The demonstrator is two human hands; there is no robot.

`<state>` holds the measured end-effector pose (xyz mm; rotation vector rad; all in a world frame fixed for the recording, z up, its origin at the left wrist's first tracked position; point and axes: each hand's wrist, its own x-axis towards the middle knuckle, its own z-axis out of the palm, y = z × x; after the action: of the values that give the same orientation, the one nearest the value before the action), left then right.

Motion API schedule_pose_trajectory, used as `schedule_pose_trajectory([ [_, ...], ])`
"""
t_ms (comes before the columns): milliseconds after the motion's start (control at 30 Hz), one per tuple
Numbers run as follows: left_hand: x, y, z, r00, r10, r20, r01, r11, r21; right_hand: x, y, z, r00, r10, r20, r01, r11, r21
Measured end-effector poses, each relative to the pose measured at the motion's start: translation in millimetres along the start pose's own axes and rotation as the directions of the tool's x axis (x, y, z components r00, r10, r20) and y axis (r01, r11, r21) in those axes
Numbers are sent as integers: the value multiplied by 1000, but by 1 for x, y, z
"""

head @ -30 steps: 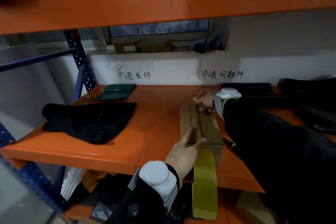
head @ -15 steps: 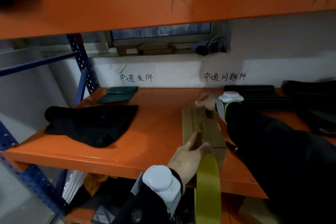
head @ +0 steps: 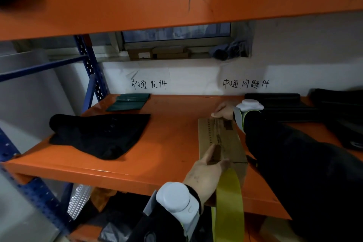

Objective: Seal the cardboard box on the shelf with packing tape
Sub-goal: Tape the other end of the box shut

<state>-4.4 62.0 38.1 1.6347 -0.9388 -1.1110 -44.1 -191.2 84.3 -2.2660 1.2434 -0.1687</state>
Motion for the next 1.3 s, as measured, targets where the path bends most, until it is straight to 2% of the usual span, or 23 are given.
schedule_pose_trajectory([
  [133, 1, 0, 1, 1000, 7, -1, -7, 1000, -15, 0, 1, 1, 1000, -15, 17, 15, 1000, 24],
  [267, 0, 0, 2, 999, 32, -10, -32, 999, -2, 0, 2, 18, 998, -3, -65, 11, 991, 134],
  [367, 2, -2, 1, 999, 31, -11, -31, 999, -6, 1, 4, 24, 997, 36, -66, -23, 983, 183],
  [600, 4, -4, -2, 1000, 6, 3, -6, 1000, -21, -17, 16, 33, 938, 12, -346, 48, 985, 164],
  [667, 4, -4, -3, 1000, -1, 9, 1, 1000, -22, -18, 19, 32, 948, 10, -318, 14, 997, 75],
  [767, 1, -1, -4, 1000, -7, 15, 7, 1000, -4, -23, 15, 29, 979, 33, -202, -56, 993, -106],
  [867, 0, -2, -5, 1000, -20, 15, 20, 1000, 0, -35, 0, 24, 969, -67, -236, 12, 974, -224],
  [900, -1, -2, -5, 1000, -22, 18, 22, 1000, -7, -41, -3, 25, 964, -119, -238, 64, 972, -228],
  [967, 0, -2, -5, 1000, -20, 24, 20, 1000, -18, -51, -3, 32, 973, -177, -147, 140, 963, -231],
  [1067, -1, 0, -4, 1000, -10, 20, 10, 999, -30, -58, 5, 46, 986, -162, -26, 143, 928, -344],
  [1300, -7, -12, 2, 999, 35, -13, -36, 996, -78, -59, 6, 49, 989, -142, -46, 112, 911, -397],
])
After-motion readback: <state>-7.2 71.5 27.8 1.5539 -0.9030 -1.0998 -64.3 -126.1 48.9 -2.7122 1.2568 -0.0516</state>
